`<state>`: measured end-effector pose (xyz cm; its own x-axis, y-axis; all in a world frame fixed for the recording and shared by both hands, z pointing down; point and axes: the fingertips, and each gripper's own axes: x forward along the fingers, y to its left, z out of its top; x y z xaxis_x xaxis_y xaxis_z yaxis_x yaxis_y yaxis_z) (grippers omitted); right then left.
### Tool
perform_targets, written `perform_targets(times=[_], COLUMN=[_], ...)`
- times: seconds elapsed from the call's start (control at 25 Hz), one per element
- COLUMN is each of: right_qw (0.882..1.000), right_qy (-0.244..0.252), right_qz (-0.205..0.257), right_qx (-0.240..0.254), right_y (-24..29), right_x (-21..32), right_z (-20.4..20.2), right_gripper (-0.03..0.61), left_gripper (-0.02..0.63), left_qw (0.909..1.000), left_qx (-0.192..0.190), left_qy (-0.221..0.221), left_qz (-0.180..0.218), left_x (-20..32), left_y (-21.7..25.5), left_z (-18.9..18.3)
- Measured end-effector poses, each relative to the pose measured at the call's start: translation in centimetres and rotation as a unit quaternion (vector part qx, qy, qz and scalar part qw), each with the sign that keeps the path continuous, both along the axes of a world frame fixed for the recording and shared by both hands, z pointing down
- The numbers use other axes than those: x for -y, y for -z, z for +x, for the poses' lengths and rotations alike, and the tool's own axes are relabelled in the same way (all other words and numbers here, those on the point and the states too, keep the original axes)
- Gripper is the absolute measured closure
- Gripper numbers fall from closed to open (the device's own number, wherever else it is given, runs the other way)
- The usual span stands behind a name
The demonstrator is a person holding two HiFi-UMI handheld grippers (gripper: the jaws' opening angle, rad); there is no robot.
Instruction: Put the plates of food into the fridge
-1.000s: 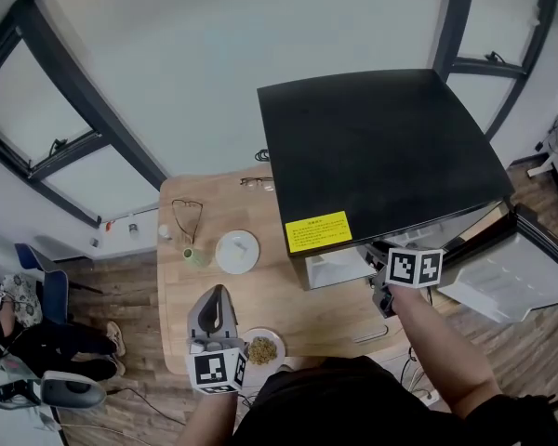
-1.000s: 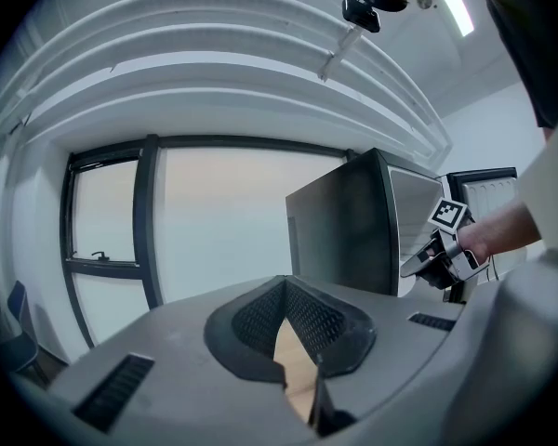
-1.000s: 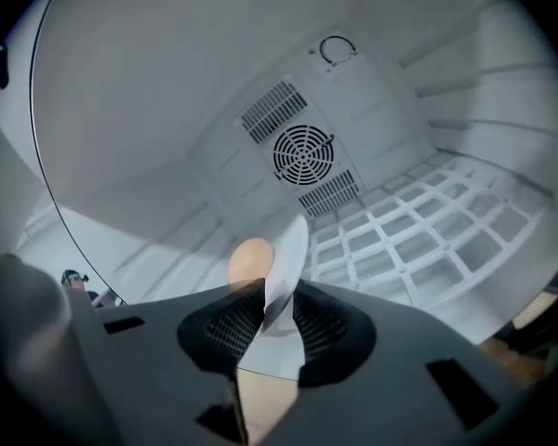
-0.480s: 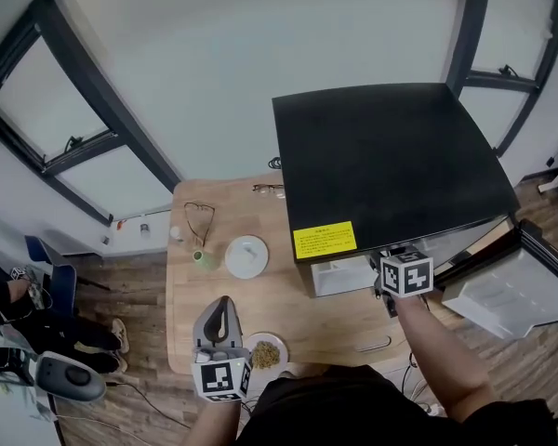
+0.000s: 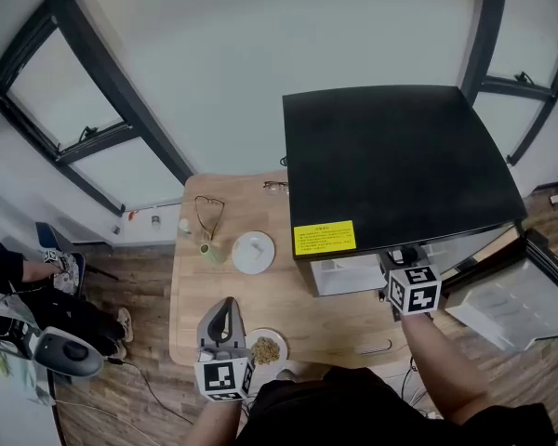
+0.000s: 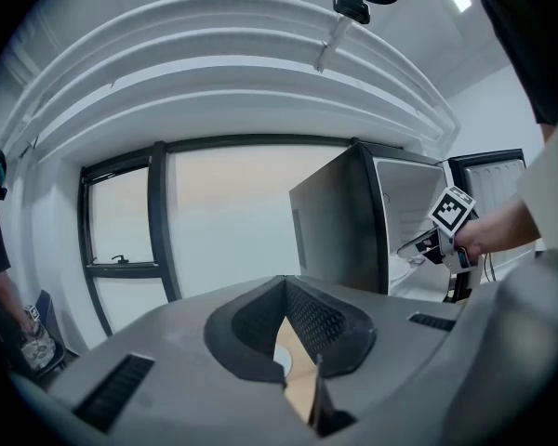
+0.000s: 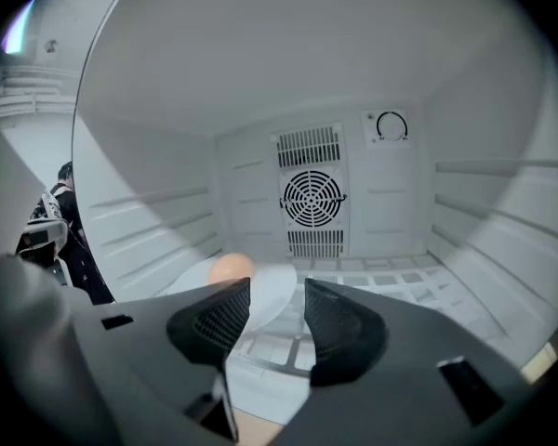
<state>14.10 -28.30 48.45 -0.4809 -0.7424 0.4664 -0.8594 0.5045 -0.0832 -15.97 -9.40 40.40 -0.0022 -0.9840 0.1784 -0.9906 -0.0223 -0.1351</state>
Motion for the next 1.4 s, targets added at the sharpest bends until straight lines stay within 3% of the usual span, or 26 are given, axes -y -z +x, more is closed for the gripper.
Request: perform_targets(times=[0.28, 0.48, 0.84, 1.04, 1.4], right_qw=[0.991, 0.987, 0.991, 0.99, 0.981], right_qy=[0.033, 0.044, 0.05, 0.044, 0.055], right_qz=[0.132, 0.15, 0.096, 0.039, -0.084], right_qx=[0.009, 0.044, 0.077, 0.13, 0.168], right_y=[3.6, 4.9, 2.7, 0.3, -7.8], right_x=[-4.2, -8.2, -16.1, -19.8, -27.7], right_z=[-2.1, -4.2, -9.7, -13.7, -19.5], right_gripper=[0.383, 0.383, 0.383, 0.383, 0.383], left_gripper=[0.611, 0.611, 0.611, 0.611, 0.611], left_qw=[0.9995, 0.9987, 0.9973, 0.9963, 0.9962], left_qx=[-0.023, -0.02, -0.046, -0.056, -0.065], left_qy=[-0.023, -0.037, -0.042, -0.048, -0.057], left_qz=[0.004, 0.03, 0.038, 0.042, 0.015], left_x=[-2.0, -4.1, -7.6, -9.2, -12.3], left_y=[-0.3, 0.5, 0.0, 0.4, -3.7], left_z=[-1.6, -4.9, -10.2, -12.9, -15.1])
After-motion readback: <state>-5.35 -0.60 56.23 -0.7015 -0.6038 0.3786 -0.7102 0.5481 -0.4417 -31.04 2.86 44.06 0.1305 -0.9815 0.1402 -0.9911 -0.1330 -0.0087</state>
